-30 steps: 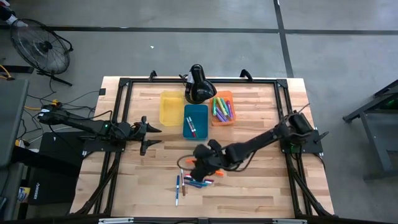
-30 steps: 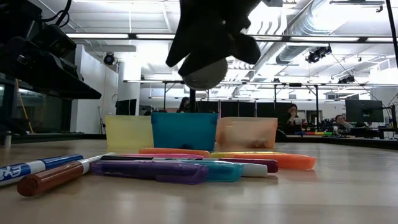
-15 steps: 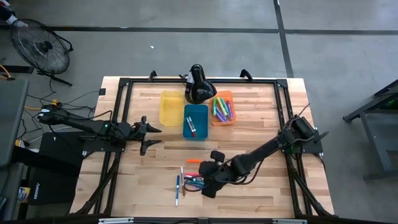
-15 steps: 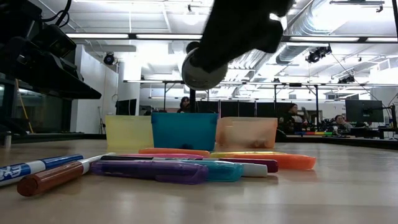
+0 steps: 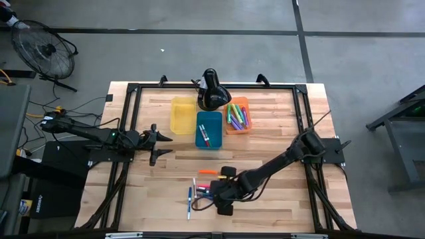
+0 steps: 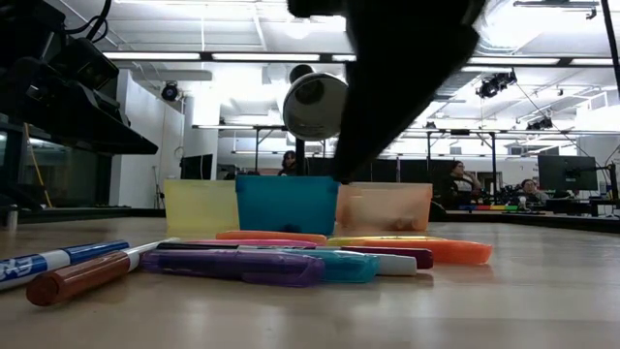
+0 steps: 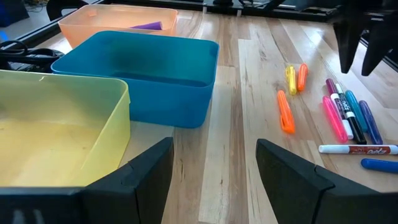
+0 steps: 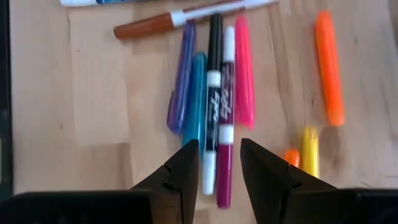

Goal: Pick & Place Markers
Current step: Put the purple dry erase marker into the blue bin

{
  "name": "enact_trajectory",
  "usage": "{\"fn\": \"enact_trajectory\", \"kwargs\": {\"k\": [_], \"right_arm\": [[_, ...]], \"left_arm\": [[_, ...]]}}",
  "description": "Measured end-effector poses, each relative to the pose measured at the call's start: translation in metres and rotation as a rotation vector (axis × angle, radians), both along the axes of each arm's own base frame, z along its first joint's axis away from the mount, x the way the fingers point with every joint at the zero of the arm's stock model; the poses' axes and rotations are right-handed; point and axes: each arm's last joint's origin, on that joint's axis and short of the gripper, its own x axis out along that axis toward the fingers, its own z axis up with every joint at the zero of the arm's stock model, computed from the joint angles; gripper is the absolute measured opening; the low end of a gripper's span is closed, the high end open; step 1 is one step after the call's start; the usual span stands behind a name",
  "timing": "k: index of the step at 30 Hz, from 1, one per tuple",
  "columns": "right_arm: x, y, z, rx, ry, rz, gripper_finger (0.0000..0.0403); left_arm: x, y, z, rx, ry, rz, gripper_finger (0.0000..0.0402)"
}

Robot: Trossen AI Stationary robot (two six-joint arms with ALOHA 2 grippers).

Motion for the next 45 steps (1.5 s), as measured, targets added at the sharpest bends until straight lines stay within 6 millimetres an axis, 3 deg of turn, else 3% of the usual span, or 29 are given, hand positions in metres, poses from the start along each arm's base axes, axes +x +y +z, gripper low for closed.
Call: {"fn": "enact_trajectory", "kwargs": {"k": [7, 14, 45], "right_arm": [[0.023, 0.002, 0.007, -0.093, 0.102, -0.003, 0.0107], [0.040, 0.001, -0.010, -0.034, 0.214, -0.027, 0.0107], [0.042, -0.006, -0.032, -0.033, 0.295, -0.091, 0.0107]], "left_arm": [[0.000, 0.000, 0.000, 0.000, 0.000, 0.000, 0.0224], [0.000, 0.000, 0.000, 0.000, 0.000, 0.000, 0.0224], [0.000, 0.000, 0.000, 0.000, 0.000, 0.000, 0.0224]]}}
